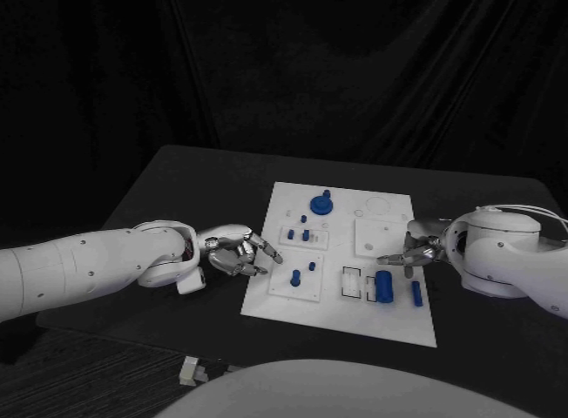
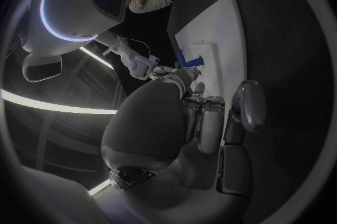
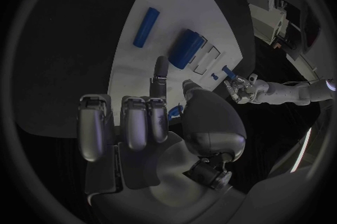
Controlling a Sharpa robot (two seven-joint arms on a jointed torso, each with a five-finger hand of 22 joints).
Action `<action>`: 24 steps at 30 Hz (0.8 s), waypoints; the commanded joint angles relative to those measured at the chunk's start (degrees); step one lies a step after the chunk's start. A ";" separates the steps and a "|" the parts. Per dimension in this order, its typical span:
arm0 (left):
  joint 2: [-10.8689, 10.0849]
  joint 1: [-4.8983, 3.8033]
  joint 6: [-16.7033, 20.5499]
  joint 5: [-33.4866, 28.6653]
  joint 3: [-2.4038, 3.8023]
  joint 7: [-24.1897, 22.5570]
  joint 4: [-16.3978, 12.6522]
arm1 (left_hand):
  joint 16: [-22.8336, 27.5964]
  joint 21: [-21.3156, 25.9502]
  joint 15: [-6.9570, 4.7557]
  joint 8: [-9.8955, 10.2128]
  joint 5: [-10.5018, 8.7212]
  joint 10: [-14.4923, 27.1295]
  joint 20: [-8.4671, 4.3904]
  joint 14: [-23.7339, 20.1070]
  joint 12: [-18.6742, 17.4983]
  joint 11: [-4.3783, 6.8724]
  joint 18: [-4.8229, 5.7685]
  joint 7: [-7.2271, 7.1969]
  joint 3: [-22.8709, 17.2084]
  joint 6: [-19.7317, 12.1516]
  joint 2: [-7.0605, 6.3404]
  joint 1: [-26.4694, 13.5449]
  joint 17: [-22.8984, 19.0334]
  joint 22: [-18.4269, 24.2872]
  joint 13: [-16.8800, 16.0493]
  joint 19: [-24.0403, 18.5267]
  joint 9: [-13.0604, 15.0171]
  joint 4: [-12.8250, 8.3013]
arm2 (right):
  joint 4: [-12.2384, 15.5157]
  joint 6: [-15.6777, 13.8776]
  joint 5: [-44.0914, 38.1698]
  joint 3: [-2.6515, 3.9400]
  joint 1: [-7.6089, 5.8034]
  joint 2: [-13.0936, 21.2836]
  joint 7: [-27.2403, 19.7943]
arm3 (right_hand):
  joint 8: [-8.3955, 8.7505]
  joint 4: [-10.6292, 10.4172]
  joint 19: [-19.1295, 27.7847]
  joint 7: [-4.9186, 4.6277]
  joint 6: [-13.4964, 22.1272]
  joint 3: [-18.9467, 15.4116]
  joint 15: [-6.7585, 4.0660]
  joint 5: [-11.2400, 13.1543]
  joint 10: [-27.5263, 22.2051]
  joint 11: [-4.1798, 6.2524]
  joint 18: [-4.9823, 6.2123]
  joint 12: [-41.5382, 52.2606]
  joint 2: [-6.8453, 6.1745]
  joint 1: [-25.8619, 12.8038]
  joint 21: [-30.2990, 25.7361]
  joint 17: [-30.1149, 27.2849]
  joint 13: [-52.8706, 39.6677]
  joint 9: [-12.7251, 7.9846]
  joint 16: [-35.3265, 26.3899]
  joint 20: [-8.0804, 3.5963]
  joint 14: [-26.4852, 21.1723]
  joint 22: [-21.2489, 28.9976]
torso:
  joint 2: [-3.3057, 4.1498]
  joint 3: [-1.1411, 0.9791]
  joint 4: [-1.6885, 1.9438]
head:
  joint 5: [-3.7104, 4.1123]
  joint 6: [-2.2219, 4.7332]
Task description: Assemble the parts on the task board
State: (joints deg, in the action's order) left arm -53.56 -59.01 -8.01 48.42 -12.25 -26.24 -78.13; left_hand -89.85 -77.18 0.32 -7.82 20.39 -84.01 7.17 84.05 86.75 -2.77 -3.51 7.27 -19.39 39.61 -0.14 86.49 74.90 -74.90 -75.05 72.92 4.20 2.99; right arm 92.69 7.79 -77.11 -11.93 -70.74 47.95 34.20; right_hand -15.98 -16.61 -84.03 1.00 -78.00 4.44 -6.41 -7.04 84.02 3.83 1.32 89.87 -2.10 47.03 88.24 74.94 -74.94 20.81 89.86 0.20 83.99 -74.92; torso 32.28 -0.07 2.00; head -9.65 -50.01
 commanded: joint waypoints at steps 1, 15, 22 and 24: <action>-0.10 0.07 -0.19 -0.24 0.03 -0.83 -0.28 | -0.15 0.24 0.34 -0.21 0.28 -0.52 -0.10 5.95 -0.26 -0.07 -0.68 0.06 -0.40 0.04 0.11 -0.38 15.10 -9.52 -10.92 -0.19 0.05 0.09 | -0.13 1.17 0.46 0.02 0.58 -0.60 2.37 | -0.29 0.05 -4.82 0.02 -0.28 0.23 -0.47 0.25 5.98 0.49 -0.72 0.13 -0.02 -0.30 -0.35 15.06 -15.06 0.22 0.14 -0.42 6.01 -14.30 | -0.01 0.00 -0.02 | 0.16 0.01; -0.24 0.07 -0.47 -0.24 0.03 -0.65 -0.44 | -0.15 0.29 0.35 -0.26 0.29 -0.52 -0.10 5.95 -0.27 -0.09 -0.69 0.08 -0.44 0.14 0.12 -0.42 15.10 -9.50 -10.92 -0.25 0.07 0.10 | -1.23 1.96 1.44 0.02 1.66 -2.69 2.27 | 0.83 -0.27 -3.74 -0.60 3.49 -0.01 -0.50 2.68 5.98 0.25 -0.18 0.13 -4.33 -0.65 -2.30 15.06 -15.06 3.30 0.14 -0.61 6.01 -13.56 | -0.01 0.01 -0.01 | -0.22 0.01; -0.13 0.07 -0.58 -0.24 0.03 -0.59 -0.39 | -0.15 0.29 0.35 -0.26 0.29 -0.52 -0.10 5.95 -0.27 -0.09 -0.69 0.08 -0.44 0.14 0.12 -0.42 15.10 -9.50 -10.92 -0.25 0.07 0.10 | -1.91 4.44 1.48 0.02 2.30 -3.35 2.68 | 3.73 -0.21 -3.23 -1.95 7.52 0.54 0.33 3.37 5.98 -0.84 0.08 0.13 -4.16 -0.72 -3.37 15.06 -15.06 3.07 0.14 0.03 6.01 -13.17 | 0.00 0.01 0.00 | -0.36 0.01; -0.09 0.07 -0.63 -0.24 0.03 -0.55 -0.38 | -0.15 0.28 0.35 -0.28 0.31 -0.49 -0.09 5.95 -0.29 -0.10 -0.69 0.09 -0.45 0.18 0.15 -0.48 15.10 -9.50 -10.89 -0.24 0.08 0.14 | -2.15 4.97 1.48 0.02 2.56 -3.56 2.76 | 4.56 -0.10 -3.04 -2.35 8.46 0.85 0.63 2.63 5.98 -1.20 0.18 0.13 -3.77 -0.12 -3.78 15.06 -15.06 2.86 0.14 0.31 6.01 -13.02 | 0.00 0.00 0.00 | -0.42 0.01</action>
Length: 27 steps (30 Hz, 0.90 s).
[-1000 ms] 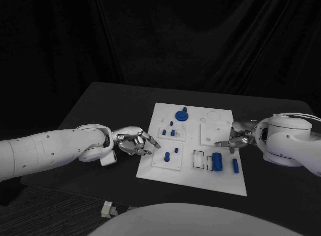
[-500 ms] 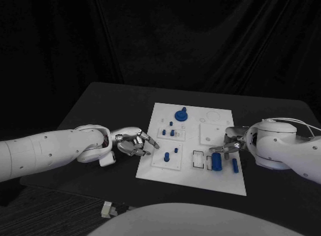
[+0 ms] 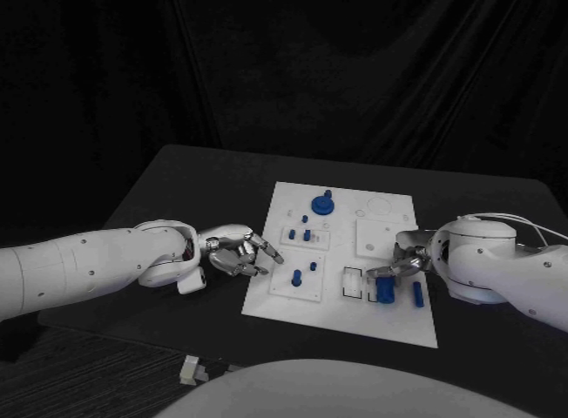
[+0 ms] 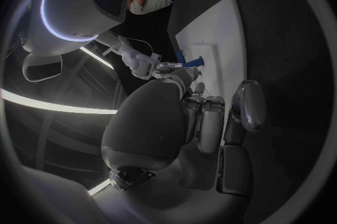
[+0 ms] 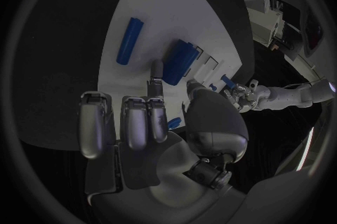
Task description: Assemble the parts on the task board
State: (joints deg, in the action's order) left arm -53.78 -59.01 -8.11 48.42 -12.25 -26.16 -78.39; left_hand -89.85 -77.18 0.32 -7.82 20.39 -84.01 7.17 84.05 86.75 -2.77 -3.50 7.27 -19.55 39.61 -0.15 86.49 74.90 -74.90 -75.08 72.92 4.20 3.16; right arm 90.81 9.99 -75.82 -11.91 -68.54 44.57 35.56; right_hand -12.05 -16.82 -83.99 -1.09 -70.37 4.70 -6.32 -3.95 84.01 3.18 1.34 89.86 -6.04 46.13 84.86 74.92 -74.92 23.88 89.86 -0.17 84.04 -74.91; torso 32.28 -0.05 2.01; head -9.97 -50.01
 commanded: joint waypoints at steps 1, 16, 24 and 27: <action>0.15 0.07 -0.55 -0.24 0.03 -0.60 -0.10 | -0.15 0.28 0.35 -0.28 0.32 -0.49 -0.10 5.95 -0.29 -0.10 -0.69 0.09 -0.29 0.17 0.15 -0.48 15.10 -9.51 -10.86 -0.24 0.08 -0.02 | -0.37 2.96 0.19 0.01 0.46 -0.27 1.43 | 0.88 0.14 -3.06 -0.38 1.10 0.65 0.64 -0.87 5.99 -0.65 0.18 0.14 0.22 1.04 -0.46 15.08 -15.08 -0.27 0.14 0.78 5.96 -13.01 | 0.01 -0.02 -0.01 | -0.08 0.01; 0.44 0.07 -0.86 -0.24 0.03 -0.35 0.11 | -0.15 0.31 0.42 -0.30 1.17 -0.46 -0.05 5.95 -0.32 -0.17 -0.70 0.15 -0.58 0.20 0.52 -1.03 15.10 -9.49 -10.85 -0.30 0.07 0.44 | -0.64 0.48 2.84 0.01 0.91 -0.41 1.45 | 1.75 2.56 -2.60 -0.89 3.80 3.91 1.18 -29.11 5.99 -1.20 0.50 0.14 2.51 7.59 -1.86 15.08 -15.08 3.71 0.14 1.48 5.96 -12.63 | 0.00 -0.02 -0.05 | 0.01 0.01; 0.34 0.07 -0.97 -0.24 0.03 -0.16 0.23 | -0.15 0.34 0.42 -0.29 1.33 -0.46 -0.05 5.95 -0.32 -0.17 -0.71 0.16 -0.61 0.19 0.52 -1.07 15.10 -9.48 -10.84 -0.34 0.07 0.47 | -0.31 -3.56 11.72 0.01 0.90 0.44 0.78 | -0.24 6.29 -2.54 -0.32 4.96 8.42 0.67 -40.34 5.99 -0.62 0.55 0.14 1.94 10.12 -2.18 15.08 -15.08 8.90 0.14 0.98 5.96 -12.56 | 0.01 -0.02 -0.01 | -0.30 0.01; 0.32 0.07 -0.98 -0.24 0.03 -0.12 0.29 | -0.15 0.34 0.42 -0.29 1.33 -0.46 -0.05 5.95 -0.32 -0.17 -0.71 0.16 -0.61 0.19 0.52 -1.07 15.10 -9.48 -10.84 -0.34 0.07 0.47 | 0.09 -5.19 15.07 0.01 0.86 1.07 0.35 | -0.63 7.27 -2.47 -0.31 5.66 9.49 0.63 -41.55 5.99 -0.60 0.59 0.14 1.80 10.24 -2.39 15.08 -15.08 10.30 0.14 0.92 5.96 -12.51 | 0.00 -0.02 -0.02 | -0.37 0.01</action>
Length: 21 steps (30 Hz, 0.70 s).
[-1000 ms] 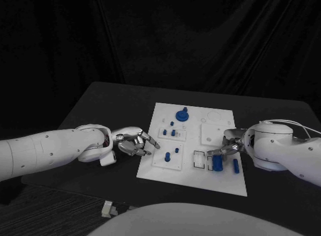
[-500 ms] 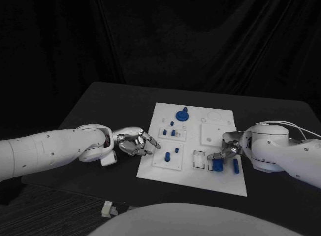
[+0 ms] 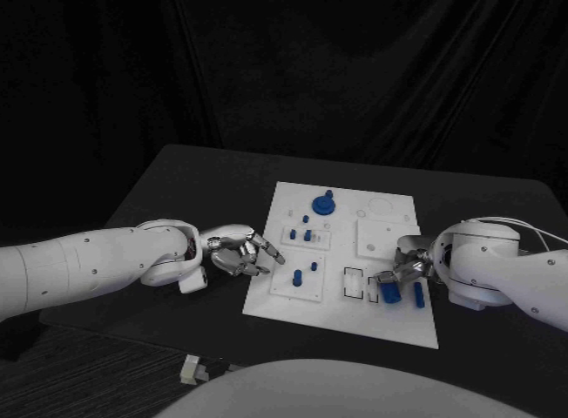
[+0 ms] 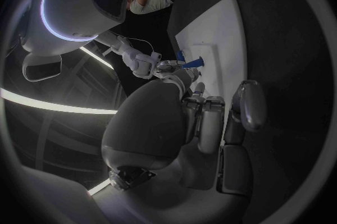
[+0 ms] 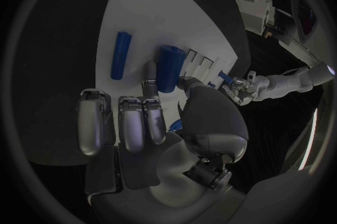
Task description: Assemble the parts on the task board
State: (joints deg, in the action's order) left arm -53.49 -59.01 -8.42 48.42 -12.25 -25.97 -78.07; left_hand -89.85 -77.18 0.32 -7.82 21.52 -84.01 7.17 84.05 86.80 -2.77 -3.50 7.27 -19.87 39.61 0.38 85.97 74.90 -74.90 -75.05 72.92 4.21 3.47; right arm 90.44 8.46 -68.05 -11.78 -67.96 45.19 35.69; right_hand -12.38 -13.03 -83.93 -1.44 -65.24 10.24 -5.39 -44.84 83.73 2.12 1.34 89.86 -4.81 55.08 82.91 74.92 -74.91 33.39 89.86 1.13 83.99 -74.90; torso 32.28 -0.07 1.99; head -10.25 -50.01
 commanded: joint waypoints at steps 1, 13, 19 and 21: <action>0.02 0.07 -0.67 -0.24 0.03 -0.30 -0.01 | -0.15 0.34 0.42 -0.29 0.20 -0.46 -0.05 5.95 -0.37 -0.17 -0.71 0.16 -0.30 0.19 0.00 -0.55 15.10 -9.48 -10.87 -0.34 0.07 0.15 | 0.66 -4.26 8.34 -0.12 0.25 0.70 0.07 | -0.40 3.67 -2.52 0.03 0.66 4.15 -0.31 -0.81 6.27 0.46 0.59 0.14 0.54 1.26 -0.44 15.08 -15.09 1.09 0.14 -0.39 6.01 -12.51 | 0.00 0.00 0.00 | -0.11 0.01; 0.16 0.07 -0.84 -0.24 0.03 -0.10 0.13 | -0.15 0.34 0.42 -0.29 0.20 -0.46 -0.05 5.95 -0.37 -0.17 -0.71 0.16 -0.30 0.19 0.00 -0.55 15.10 -9.48 -10.87 -0.34 0.07 0.15 | 3.84 -11.59 18.93 -0.11 -2.06 3.25 -0.77 | -1.41 4.97 -2.54 0.20 1.02 5.88 -0.43 -1.89 6.27 0.62 0.60 0.14 0.85 0.72 -0.50 15.08 -15.09 3.59 0.14 -0.48 6.01 -12.51 | 0.00 0.00 -0.01 | 0.13 0.01; 0.35 0.07 -0.90 -0.24 0.03 -0.16 0.19 | -0.15 0.37 0.43 -0.28 0.40 -0.43 -0.04 5.95 -0.39 -0.18 -0.72 0.16 -0.36 0.17 0.03 -0.62 15.10 -9.47 -10.86 -0.39 0.06 0.20 | 5.01 -12.20 20.91 -0.11 -2.57 3.18 -0.86 | -1.73 5.44 -2.58 0.25 1.35 6.43 -0.49 -0.69 6.27 0.67 0.58 0.14 0.94 0.22 -0.44 15.08 -15.09 4.71 0.14 -0.55 6.01 -12.54 | 0.00 0.00 0.00 | 0.19 0.01; 0.38 0.07 -0.92 -0.24 0.03 -0.16 0.21 | -0.15 0.37 0.43 -0.28 0.40 -0.43 -0.04 5.95 -0.39 -0.18 -0.72 0.16 -0.36 0.17 0.03 -0.62 15.10 -9.47 -10.86 -0.39 0.06 0.20 | 5.15 -12.12 21.15 -0.12 -2.59 2.94 -0.92 | -1.75 5.55 -2.56 0.25 1.45 6.52 -0.50 -0.44 6.27 0.68 0.59 0.14 0.96 0.19 -0.49 15.08 -15.09 4.88 0.14 -0.56 6.01 -12.53 | 0.03 -0.01 0.02 | 0.27 0.01</action>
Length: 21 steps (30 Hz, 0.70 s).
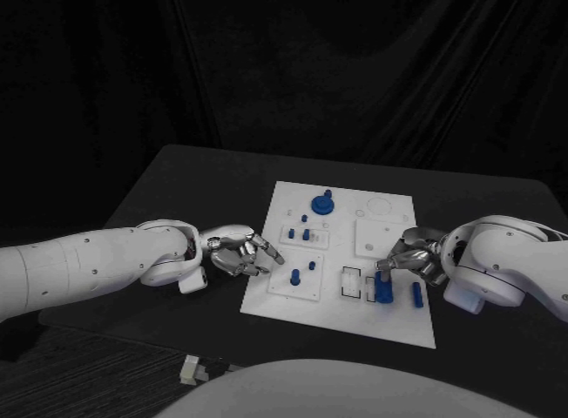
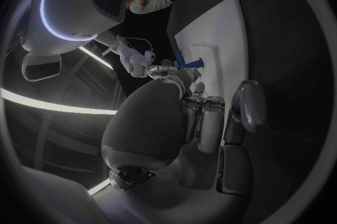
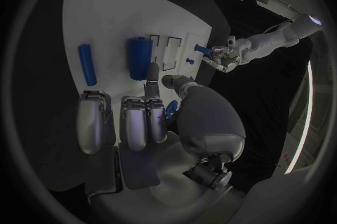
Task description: Assemble the parts on the task board
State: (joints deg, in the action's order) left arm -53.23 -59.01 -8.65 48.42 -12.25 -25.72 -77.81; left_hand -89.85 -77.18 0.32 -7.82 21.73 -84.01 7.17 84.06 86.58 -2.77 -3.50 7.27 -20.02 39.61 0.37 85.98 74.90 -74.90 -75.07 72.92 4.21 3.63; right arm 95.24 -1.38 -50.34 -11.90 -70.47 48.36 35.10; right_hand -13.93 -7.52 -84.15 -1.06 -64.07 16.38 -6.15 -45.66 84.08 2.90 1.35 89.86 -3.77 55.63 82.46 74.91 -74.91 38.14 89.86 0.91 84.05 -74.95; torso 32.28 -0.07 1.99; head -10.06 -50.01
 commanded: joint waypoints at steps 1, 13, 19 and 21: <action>0.15 0.07 -0.69 -0.24 0.03 -0.41 -0.05 | -0.15 0.37 0.43 -0.28 0.19 -0.43 -0.04 5.94 -0.17 -0.18 -0.71 0.16 -0.21 0.17 0.03 -0.63 15.10 -9.47 -10.83 -0.39 0.06 0.04 | 0.36 -2.23 3.49 0.00 -0.08 -0.33 -0.36 | -0.20 0.12 -2.33 -0.13 0.34 0.44 0.27 0.52 5.92 -0.11 0.60 0.14 -0.08 -0.37 -0.08 15.09 -15.09 0.24 0.14 -0.35 5.95 -12.47 | 0.03 0.00 0.02 | 0.09 0.01; 0.38 0.07 -0.81 -0.24 0.03 -0.43 -0.08 | -0.15 0.39 0.43 -0.26 0.30 -0.41 -0.04 5.94 -0.19 -0.18 -0.72 0.16 -0.26 0.14 0.07 -0.67 15.10 -9.46 -10.82 -0.41 0.05 0.07 | -0.52 -0.42 3.28 0.00 0.58 -1.36 0.26 | -0.05 -0.28 -2.23 -0.50 1.55 0.10 0.54 8.93 5.92 -0.44 0.63 0.14 0.34 -2.19 -0.31 15.09 -15.09 1.83 0.14 -0.16 5.95 -12.41 | 0.02 0.00 -0.01 | -0.15 0.01; 0.29 0.07 -0.72 -0.24 0.03 -0.54 -0.14 | -0.15 0.39 0.43 -0.26 0.30 -0.41 -0.04 5.94 -0.19 -0.18 -0.72 0.16 -0.26 0.14 0.07 -0.67 15.10 -9.46 -10.82 -0.41 0.05 0.07 | -0.04 1.30 -0.18 0.00 0.39 -0.55 0.99 | -1.18 -3.17 -2.44 -0.33 0.87 -3.90 0.52 29.81 5.92 -0.36 0.56 0.14 0.03 -5.84 0.02 15.09 -15.09 4.54 0.14 -0.10 5.95 -12.52 | -0.01 -0.01 -0.05 | -0.15 0.01; 0.20 0.07 -0.70 -0.24 0.03 -0.54 -0.17 | -0.15 0.39 0.43 -0.26 0.30 -0.41 -0.04 5.94 -0.19 -0.18 -0.72 0.16 -0.26 0.14 0.07 -0.67 15.10 -9.46 -10.82 -0.41 0.05 0.07 | 0.23 2.44 -1.47 0.00 -0.07 -0.22 1.22 | -1.43 -3.90 -2.53 -0.36 1.29 -5.07 0.49 32.64 5.92 -0.35 0.53 0.14 -0.05 -6.44 0.16 15.09 -15.09 5.30 0.14 -0.14 5.95 -12.57 | -0.01 0.00 -0.02 | -0.10 0.01</action>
State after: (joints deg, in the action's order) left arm -53.03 -59.01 -8.82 48.42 -12.25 -25.68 -77.83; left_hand -89.85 -77.18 0.32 -7.82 21.73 -84.01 7.17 84.06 86.59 -2.77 -3.50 7.27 -20.02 39.61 0.37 85.98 74.90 -74.90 -75.07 72.92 4.21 3.63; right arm 95.21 -1.18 -48.91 -11.94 -70.25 48.02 35.17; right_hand -15.19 -11.44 -84.14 -1.56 -62.93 11.59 -5.77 -13.41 83.88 2.68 1.35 89.86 -3.77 49.59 82.46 74.91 -74.90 43.32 89.85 0.92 83.99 -74.93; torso 32.28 -0.07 1.99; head -10.21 -50.01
